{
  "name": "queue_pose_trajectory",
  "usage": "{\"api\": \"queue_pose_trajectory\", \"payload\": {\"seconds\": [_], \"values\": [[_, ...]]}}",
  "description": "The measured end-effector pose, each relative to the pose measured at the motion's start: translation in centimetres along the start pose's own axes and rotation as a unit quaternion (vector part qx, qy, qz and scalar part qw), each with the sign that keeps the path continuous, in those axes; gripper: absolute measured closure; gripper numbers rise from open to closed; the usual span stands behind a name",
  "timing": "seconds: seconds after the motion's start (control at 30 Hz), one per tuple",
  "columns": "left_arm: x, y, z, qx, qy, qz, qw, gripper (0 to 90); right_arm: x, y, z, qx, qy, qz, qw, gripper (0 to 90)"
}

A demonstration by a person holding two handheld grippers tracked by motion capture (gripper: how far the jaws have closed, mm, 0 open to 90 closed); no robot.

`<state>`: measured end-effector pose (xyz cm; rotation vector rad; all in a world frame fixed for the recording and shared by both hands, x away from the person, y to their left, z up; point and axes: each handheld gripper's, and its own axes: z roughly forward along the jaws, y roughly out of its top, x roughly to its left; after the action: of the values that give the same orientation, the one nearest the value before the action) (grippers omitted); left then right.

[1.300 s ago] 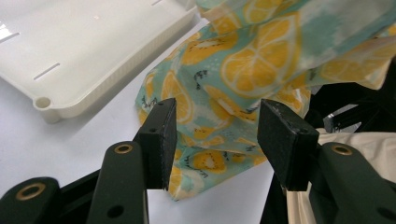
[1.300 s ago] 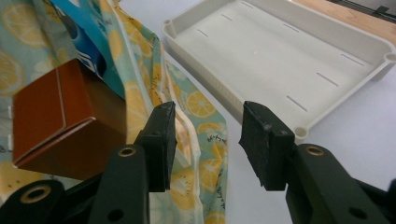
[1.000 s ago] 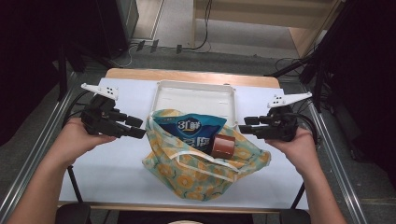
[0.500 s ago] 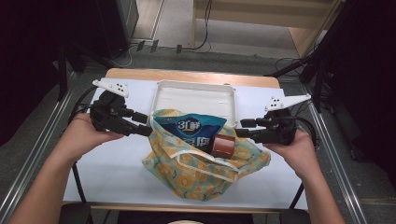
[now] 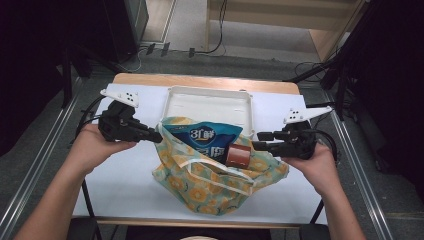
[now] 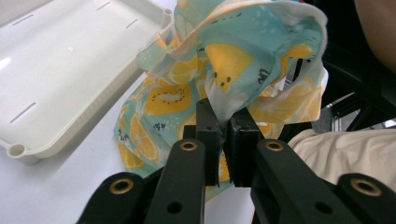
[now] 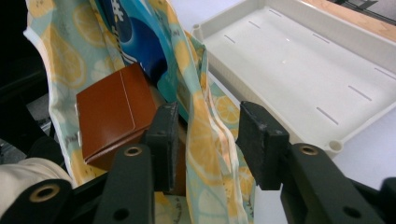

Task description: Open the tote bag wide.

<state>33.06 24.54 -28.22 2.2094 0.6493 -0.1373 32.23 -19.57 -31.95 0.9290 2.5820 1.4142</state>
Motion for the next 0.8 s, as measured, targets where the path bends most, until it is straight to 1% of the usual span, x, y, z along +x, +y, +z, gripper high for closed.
{"api": "queue_pose_trajectory", "payload": {"seconds": [0.07, 0.13, 0.23, 0.3, 0.33, 0.37, 0.43, 0.5, 0.53, 0.63, 0.7, 0.73, 0.8], "values": [[0.0, -0.4, -0.2, -0.002, 0.002, -0.004, 1.0000, 87.2, 0.0, -0.2, 0.0, 0.001, -0.001, -0.004, 1.0000, 61.5], [0.1, -0.8, -0.4, -0.002, 0.005, -0.005, 1.0000, 87.2, 0.1, -0.6, 0.0, 0.007, -0.001, -0.002, 1.0000, 61.6], [0.2, -1.5, -0.8, -0.005, 0.005, -0.011, 0.9999, 87.3, 0.1, -1.2, 0.0, 0.010, -0.005, 0.000, 0.9999, 62.0], [0.3, -1.9, -0.9, -0.008, 0.002, -0.012, 0.9999, 87.2, 0.1, -1.5, 0.0, 0.014, -0.004, 0.004, 0.9999, 63.9], [0.2, -2.1, -0.9, -0.009, 0.003, -0.016, 0.9998, 87.3, 0.1, -1.7, 0.0, 0.014, -0.005, 0.005, 0.9999, 68.4], [0.2, -2.2, -0.9, -0.009, 0.001, -0.015, 0.9999, 87.4, 0.2, -1.8, 0.0, 0.019, -0.003, 0.006, 0.9998, 73.2], [0.1, -2.7, -0.9, -0.006, 0.001, -0.015, 0.9999, 87.8, 0.3, -2.0, 0.0, 0.022, -0.003, 0.003, 0.9998, 85.3], [0.0, -3.2, -0.7, -0.008, 0.002, -0.017, 0.9998, 88.0, 0.5, -2.0, 0.0, 0.027, -0.002, 0.009, 0.9996, 89.4], [0.1, -3.5, -0.7, -0.006, 0.000, -0.019, 0.9998, 88.1, 0.5, -2.1, 0.1, 0.028, 0.000, 0.005, 0.9996, 89.6], [0.5, -4.5, -0.5, -0.010, -0.003, -0.026, 0.9996, 88.3, 0.6, -2.1, 0.2, 0.024, -0.006, 0.004, 0.9997, 89.2], [0.7, -5.1, -0.2, -0.011, -0.004, -0.033, 0.9994, 88.3, 0.6, -2.3, 0.5, 0.024, -0.005, 0.007, 0.9997, 88.3], [0.7, -5.1, -0.2, -0.011, -0.004, -0.033, 0.9994, 88.3, 0.6, -2.3, 0.5, 0.024, -0.005, 0.007, 0.9997, 88.3], [1.1, -6.0, 0.2, -0.011, -0.007, -0.040, 0.9991, 88.5, 0.6, -2.7, 1.0, 0.027, -0.002, 0.009, 0.9996, 88.5]]}}
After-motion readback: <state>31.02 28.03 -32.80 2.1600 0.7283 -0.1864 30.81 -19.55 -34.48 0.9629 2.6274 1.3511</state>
